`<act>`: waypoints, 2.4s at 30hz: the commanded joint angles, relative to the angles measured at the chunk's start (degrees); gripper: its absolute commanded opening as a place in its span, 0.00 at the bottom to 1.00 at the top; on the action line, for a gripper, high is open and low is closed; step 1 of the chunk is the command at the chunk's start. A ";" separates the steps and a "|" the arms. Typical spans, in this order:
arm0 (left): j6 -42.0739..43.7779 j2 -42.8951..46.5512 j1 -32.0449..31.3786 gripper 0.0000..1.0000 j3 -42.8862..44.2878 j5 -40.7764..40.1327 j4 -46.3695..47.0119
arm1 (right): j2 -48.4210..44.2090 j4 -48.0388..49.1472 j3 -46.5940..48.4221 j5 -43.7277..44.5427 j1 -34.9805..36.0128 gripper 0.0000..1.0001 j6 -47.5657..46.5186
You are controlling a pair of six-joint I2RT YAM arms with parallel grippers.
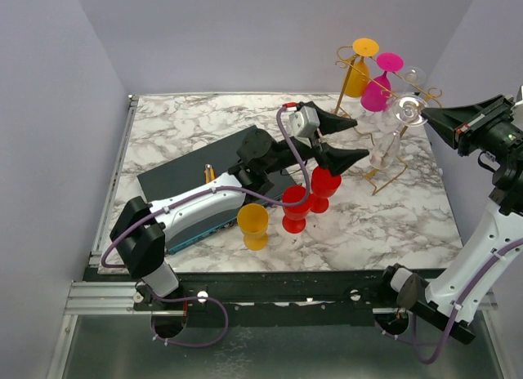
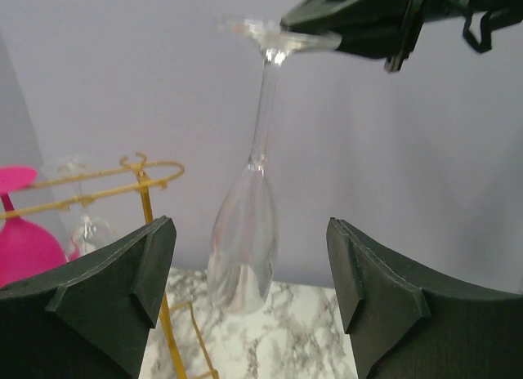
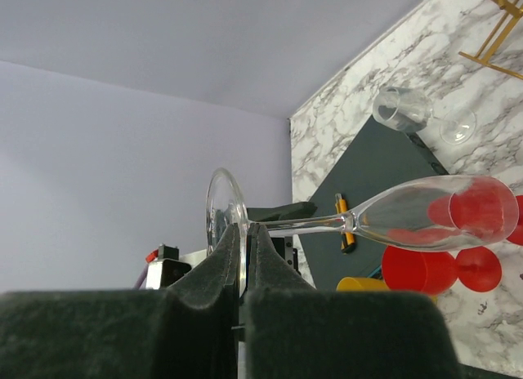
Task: Take the wine glass off the wine glass rack
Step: Place the wine glass at the center of the board.
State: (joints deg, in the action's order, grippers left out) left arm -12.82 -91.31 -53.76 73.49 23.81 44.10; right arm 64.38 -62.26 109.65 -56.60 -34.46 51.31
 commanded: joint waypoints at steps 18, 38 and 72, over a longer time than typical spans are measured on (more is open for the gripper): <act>0.09 -16.97 0.85 0.82 25.56 6.01 0.32 | 3.26 6.76 3.97 -5.61 0.18 0.00 4.69; -5.10 -29.52 -1.34 0.62 44.55 7.81 -3.93 | 4.87 6.35 5.33 -4.95 1.19 0.00 3.91; -14.03 -7.55 3.31 0.00 25.29 -26.73 -11.45 | 14.16 19.88 8.42 9.78 23.72 0.69 8.17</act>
State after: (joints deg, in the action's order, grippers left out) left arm -21.69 -106.65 -53.71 101.78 8.49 33.93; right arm 78.08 -47.90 115.46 -48.42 -10.94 58.61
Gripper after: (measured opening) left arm 0.178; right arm 0.638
